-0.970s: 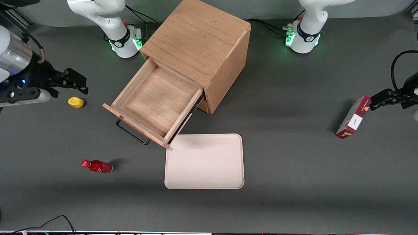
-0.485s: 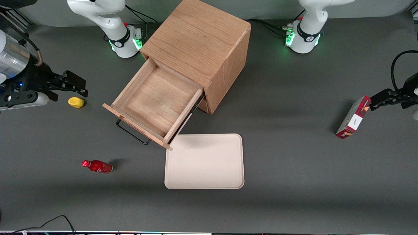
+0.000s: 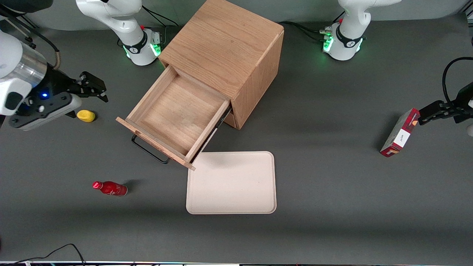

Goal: Close top drawer
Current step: 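Move the right gripper toward the front of the open wooden drawer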

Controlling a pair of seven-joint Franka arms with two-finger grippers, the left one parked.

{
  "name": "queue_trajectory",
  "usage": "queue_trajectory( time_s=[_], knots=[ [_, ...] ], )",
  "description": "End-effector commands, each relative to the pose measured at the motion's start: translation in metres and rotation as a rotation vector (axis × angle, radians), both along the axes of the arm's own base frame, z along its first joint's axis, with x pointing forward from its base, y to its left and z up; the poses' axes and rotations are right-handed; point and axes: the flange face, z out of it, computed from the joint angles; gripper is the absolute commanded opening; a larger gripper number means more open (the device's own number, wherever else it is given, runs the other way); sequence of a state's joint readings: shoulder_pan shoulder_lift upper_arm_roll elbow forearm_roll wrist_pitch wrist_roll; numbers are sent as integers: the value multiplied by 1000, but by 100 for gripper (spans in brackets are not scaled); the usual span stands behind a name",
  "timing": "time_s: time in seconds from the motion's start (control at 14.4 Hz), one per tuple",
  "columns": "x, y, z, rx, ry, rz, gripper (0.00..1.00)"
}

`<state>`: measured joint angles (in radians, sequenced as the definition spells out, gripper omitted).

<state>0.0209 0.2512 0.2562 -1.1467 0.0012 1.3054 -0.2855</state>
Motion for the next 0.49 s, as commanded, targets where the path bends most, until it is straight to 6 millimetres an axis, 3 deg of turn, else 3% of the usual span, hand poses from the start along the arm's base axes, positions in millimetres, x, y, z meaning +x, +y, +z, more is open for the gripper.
queue_trajectory(
  time_s=[0.0,0.21,0.42],
  knots=[
    [15,-3,-17,43,48,242,100],
    [32,-8,-29,77,79,396,100],
    [37,-10,-32,84,80,416,100]
  ],
)
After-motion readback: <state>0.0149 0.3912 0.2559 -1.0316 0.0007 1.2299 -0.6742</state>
